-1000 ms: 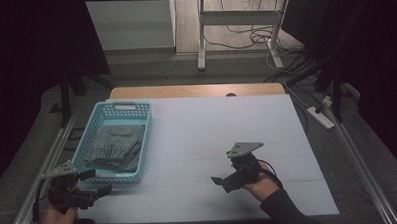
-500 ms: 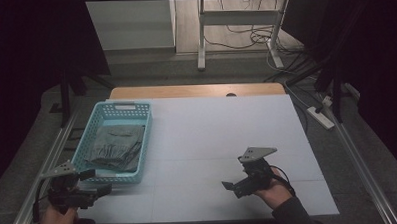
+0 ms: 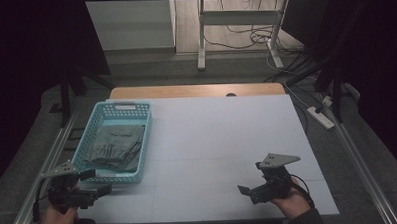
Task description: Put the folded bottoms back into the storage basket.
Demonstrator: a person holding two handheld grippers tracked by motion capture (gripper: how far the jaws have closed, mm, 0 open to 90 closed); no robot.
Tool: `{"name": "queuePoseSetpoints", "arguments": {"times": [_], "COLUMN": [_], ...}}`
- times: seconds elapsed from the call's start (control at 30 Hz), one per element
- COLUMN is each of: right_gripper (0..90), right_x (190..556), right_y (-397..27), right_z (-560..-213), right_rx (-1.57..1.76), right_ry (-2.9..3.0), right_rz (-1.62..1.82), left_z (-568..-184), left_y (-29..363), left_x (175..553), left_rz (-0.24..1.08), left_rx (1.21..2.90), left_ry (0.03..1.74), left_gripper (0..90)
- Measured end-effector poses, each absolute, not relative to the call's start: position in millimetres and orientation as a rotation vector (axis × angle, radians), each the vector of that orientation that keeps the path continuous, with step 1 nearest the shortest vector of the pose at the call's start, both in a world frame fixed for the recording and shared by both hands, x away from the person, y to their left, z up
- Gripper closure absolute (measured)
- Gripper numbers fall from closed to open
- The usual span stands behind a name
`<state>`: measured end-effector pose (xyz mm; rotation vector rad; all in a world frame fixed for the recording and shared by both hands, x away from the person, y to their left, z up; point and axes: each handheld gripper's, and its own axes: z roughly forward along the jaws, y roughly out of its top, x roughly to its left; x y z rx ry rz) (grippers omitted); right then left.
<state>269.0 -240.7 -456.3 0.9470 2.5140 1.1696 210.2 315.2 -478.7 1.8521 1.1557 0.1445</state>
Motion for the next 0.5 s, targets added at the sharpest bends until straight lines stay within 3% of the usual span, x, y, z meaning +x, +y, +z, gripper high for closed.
{"name": "queuePoseSetpoints", "arguments": {"times": [0.5], "right_gripper": [0.0], "right_x": [251.7], "right_y": [-277.9], "right_z": [-453.5], "right_rx": [1.085], "right_ry": [2.410], "right_rz": [1.135], "left_z": [-478.9], "left_y": [315.6], "left_x": [210.6], "left_rz": [0.142], "left_rx": [1.849], "left_ry": [1.162], "left_gripper": [0.5]}}
